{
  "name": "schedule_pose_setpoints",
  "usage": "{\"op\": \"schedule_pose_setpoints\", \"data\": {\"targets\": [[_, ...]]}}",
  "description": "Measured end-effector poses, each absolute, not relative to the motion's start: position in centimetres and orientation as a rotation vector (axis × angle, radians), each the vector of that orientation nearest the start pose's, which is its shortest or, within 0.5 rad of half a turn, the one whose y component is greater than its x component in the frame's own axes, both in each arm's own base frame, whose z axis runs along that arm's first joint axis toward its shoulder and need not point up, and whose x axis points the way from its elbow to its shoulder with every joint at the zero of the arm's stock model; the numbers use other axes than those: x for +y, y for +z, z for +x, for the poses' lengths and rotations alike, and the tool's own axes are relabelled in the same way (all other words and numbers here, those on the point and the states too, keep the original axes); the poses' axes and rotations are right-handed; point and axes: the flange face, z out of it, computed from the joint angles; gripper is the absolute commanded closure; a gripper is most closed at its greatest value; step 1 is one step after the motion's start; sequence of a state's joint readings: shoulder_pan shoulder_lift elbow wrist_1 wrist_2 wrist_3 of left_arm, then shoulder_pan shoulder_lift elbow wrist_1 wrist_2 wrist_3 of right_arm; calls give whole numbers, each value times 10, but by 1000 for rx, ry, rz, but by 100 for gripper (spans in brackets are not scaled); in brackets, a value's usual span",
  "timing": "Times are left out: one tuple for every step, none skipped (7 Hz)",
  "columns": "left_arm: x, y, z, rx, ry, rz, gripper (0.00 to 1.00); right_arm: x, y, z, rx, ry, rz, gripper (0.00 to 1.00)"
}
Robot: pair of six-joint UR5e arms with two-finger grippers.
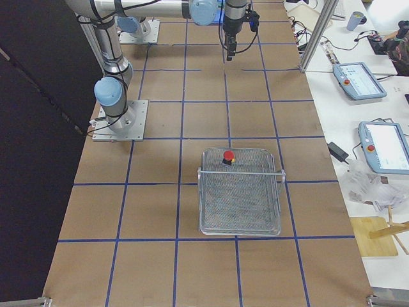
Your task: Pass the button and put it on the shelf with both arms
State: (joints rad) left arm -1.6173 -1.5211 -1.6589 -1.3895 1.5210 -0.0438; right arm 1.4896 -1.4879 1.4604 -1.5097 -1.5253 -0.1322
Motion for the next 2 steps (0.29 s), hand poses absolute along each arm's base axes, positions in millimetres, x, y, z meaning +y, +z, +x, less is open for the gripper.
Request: {"op": "schedule_pose_setpoints", "data": {"targets": [[-477,488,-161,3189,-226,10,0,-533,494,94,3094,44,-76,0],[-477,488,-160,3188,-226,9,0,-533,494,93,3099,44,-71,0]]}}
